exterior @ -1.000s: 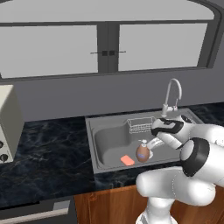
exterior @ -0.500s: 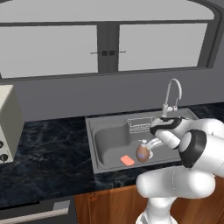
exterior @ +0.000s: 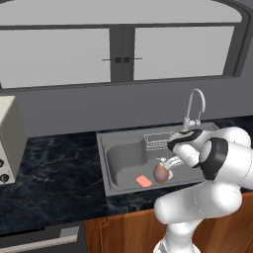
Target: Pick up the bar soap and soap dispenser from the sink, and place them back in the cabinet, and close the cabinet doors.
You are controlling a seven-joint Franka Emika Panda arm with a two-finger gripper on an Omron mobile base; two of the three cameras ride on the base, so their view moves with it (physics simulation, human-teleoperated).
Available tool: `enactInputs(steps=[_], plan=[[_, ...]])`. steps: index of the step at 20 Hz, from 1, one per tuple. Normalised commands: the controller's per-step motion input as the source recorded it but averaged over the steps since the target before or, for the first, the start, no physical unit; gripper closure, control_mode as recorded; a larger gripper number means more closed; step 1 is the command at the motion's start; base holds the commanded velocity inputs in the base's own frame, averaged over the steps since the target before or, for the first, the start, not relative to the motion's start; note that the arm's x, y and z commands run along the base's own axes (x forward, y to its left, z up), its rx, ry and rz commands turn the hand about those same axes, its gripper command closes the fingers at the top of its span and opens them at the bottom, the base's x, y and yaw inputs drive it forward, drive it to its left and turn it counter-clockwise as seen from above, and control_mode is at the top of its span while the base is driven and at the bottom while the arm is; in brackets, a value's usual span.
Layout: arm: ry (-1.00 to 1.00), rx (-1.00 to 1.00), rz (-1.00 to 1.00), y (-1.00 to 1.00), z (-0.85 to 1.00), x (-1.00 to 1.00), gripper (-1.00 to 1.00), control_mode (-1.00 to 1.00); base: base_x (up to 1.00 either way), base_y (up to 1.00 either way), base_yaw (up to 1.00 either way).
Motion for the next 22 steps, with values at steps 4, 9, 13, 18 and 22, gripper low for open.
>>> enactInputs(steps=[4,9,13,18,22], plan=[[0.0,0.0,0.0,0.0,-0.09,0.11,-1.0,-1.0,0.0,0.0,0.0],[0.0,0.0,0.0,0.0,-0.1,0.14,-1.0,-1.0,0.0,0.0,0.0],[0.0,0.0,0.0,0.0,-0.12,0.14,-1.0,-1.0,0.0,0.0,0.0],[0.0,0.0,0.0,0.0,-0.16,0.09,-1.0,-1.0,0.0,0.0,0.0],[0.0,0.0,0.0,0.0,-0.16,0.08,-1.0,-1.0,0.0,0.0,0.0]])
